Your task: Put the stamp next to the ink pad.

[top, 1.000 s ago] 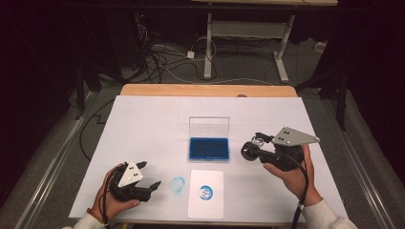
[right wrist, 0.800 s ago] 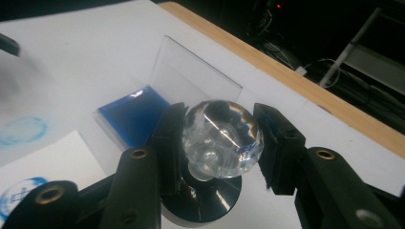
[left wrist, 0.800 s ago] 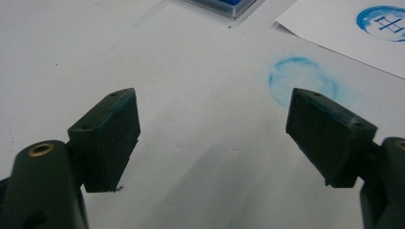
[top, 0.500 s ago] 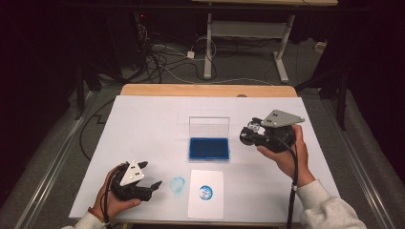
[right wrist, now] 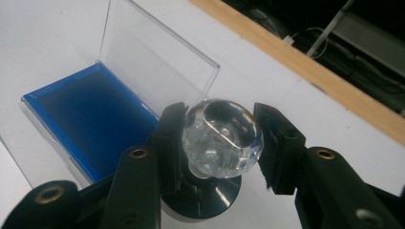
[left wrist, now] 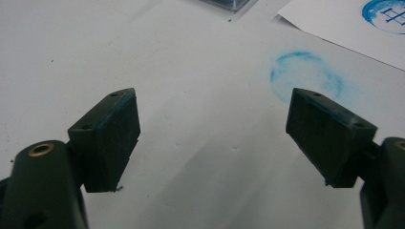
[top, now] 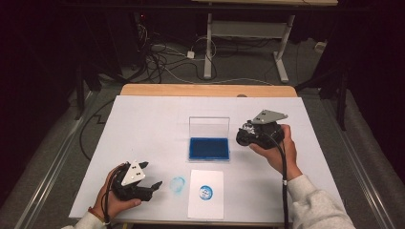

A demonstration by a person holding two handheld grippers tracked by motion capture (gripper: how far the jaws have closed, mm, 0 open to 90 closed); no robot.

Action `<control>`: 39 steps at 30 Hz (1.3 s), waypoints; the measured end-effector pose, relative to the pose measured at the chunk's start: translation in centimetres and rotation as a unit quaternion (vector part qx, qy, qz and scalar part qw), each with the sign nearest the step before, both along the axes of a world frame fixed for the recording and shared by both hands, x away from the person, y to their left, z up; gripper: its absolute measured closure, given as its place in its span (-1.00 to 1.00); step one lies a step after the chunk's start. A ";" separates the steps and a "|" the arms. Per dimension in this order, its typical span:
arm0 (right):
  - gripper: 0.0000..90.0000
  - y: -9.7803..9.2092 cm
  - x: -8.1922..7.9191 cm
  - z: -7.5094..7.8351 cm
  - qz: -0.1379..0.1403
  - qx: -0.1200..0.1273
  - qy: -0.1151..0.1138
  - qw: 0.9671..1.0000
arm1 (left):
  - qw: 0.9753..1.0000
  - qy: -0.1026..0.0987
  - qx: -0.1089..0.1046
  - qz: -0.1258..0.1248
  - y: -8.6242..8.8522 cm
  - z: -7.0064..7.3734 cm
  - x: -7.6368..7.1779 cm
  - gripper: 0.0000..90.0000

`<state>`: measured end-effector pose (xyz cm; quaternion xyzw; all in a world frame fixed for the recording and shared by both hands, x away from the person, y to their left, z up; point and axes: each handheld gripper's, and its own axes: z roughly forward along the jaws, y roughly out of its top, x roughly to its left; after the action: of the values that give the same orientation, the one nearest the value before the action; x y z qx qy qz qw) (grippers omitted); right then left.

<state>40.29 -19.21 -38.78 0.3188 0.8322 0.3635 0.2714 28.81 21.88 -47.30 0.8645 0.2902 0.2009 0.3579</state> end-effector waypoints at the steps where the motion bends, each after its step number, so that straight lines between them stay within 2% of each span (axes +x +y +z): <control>1: 0.27 0.0 0.1 -0.3 -0.002 -0.002 0.000 1.000 | 1.000 0.000 0.000 0.000 0.0 0.0 0.0 -0.58; 6: 0.27 0.4 0.6 -1.9 -0.003 -0.015 0.018 1.000 | 1.000 -0.001 0.002 0.001 0.0 0.0 0.0 -0.58; 11: 0.27 0.6 0.6 -2.9 -0.008 -0.015 0.024 1.000 | 1.000 -0.001 0.004 0.001 0.0 0.0 0.0 -0.59; 14: 0.27 0.8 0.5 -3.6 -0.012 -0.024 0.028 0.999 | 1.000 0.001 0.006 0.000 -0.1 -0.1 0.0 -0.58; 21: 0.27 1.0 0.2 -5.1 0.000 -0.022 0.043 0.999 | 1.000 0.004 0.008 0.000 -0.1 -0.1 0.0 -0.58; 25: 0.27 1.2 -0.2 -5.3 0.002 -0.032 0.034 0.999 | 1.000 0.005 0.008 -0.001 -0.2 -0.2 0.0 -0.59; 39: 0.26 0.9 -0.2 -5.6 0.003 -0.018 0.038 0.999 | 1.000 0.006 0.010 -0.003 -0.2 -0.1 0.0 -0.58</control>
<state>40.04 -18.30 -44.34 0.3248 0.8492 0.3372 0.2441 28.77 21.70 -47.44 0.8698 0.2880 0.1977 0.3484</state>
